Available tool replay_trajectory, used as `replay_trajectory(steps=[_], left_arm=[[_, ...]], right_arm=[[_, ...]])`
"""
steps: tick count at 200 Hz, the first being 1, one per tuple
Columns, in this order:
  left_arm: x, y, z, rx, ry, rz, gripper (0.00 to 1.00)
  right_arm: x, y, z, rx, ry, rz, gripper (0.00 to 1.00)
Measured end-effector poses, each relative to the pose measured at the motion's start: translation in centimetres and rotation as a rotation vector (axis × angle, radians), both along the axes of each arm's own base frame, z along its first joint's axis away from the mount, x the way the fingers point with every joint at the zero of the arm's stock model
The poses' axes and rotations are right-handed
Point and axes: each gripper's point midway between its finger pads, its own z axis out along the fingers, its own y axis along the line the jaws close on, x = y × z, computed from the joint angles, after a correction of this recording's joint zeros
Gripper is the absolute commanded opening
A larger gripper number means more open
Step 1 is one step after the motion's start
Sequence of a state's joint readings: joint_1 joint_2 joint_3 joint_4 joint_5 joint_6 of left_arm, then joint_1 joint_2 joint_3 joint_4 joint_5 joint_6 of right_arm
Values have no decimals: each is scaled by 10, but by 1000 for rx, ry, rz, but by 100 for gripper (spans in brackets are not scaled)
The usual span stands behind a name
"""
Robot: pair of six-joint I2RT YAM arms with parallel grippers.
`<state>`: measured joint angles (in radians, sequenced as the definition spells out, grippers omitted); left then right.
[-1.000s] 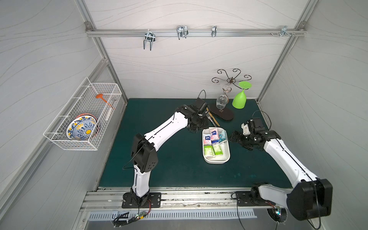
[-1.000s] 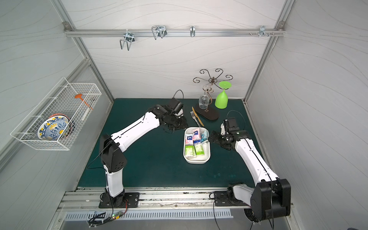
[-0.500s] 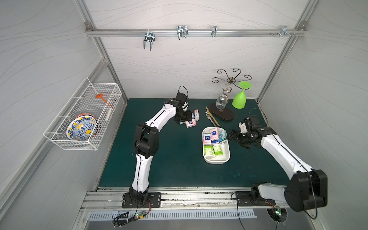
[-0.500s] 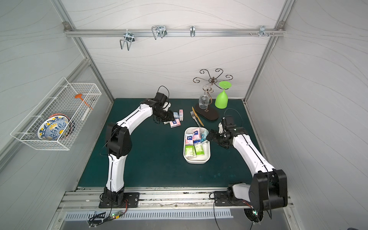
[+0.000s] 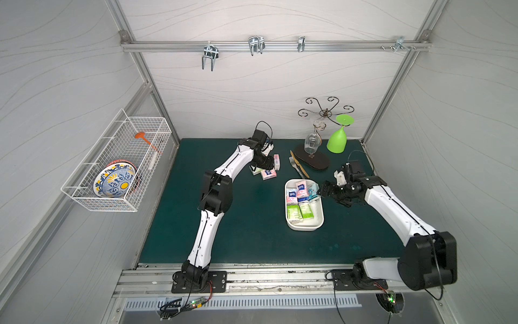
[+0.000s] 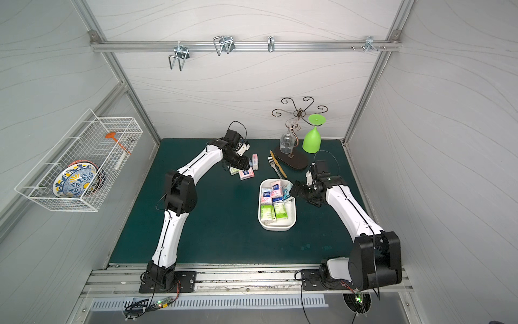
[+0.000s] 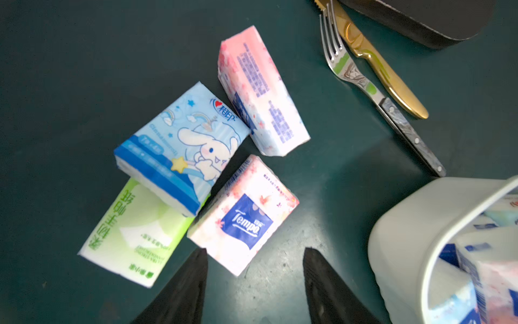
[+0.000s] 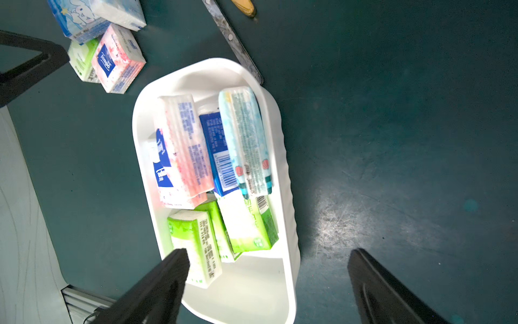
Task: Put the pocket tissues into the storage box
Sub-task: Adjust the pocket tissues at the center of the board, then pick up the pocket tissues from the center of the board.
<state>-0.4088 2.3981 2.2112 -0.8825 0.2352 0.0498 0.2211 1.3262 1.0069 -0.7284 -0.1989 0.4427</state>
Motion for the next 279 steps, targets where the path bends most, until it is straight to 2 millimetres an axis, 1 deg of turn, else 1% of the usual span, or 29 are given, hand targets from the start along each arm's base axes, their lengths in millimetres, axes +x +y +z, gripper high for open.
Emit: replay_trajectory(steps=[26,50,84,109,123,163,165,183,188,194,240,264,279], left_arm=[[2,-1,-19,15,20,-12,59],[0,0,-35,29,49,-17,59],[1,-1,-34,26,48,-16,58],[-2,-2,-35,11,65,-3,58],[-9,-1,-36,1,85,8,58],[-46,-1,-30,-33,169,40,58],[-48,-1,-30,-34,172,42,60],[-55,-1,-25,-26,180,70,87],[-55,-1,-23,-18,172,73,95],[-54,0,-22,-11,164,87,99],[-35,10,-3,59,68,155,98],[-19,9,10,87,3,159,97],[-13,8,11,102,-20,157,95]], right_arm=[[1,0,-1,-6,3,6,95],[1,-1,-2,-12,7,10,95],[1,-1,-4,-17,9,16,95],[1,-1,-3,-18,9,17,95],[2,-1,0,-17,3,16,95],[3,-1,2,-16,-3,16,95],[3,-1,2,-16,-3,16,95],[3,-1,3,-15,-7,16,95],[3,-1,4,-15,-10,16,95],[3,-1,5,-14,-13,16,95],[3,-2,8,-16,-26,14,95],[3,-2,8,-18,-27,13,95],[3,-2,8,-20,-28,13,95]])
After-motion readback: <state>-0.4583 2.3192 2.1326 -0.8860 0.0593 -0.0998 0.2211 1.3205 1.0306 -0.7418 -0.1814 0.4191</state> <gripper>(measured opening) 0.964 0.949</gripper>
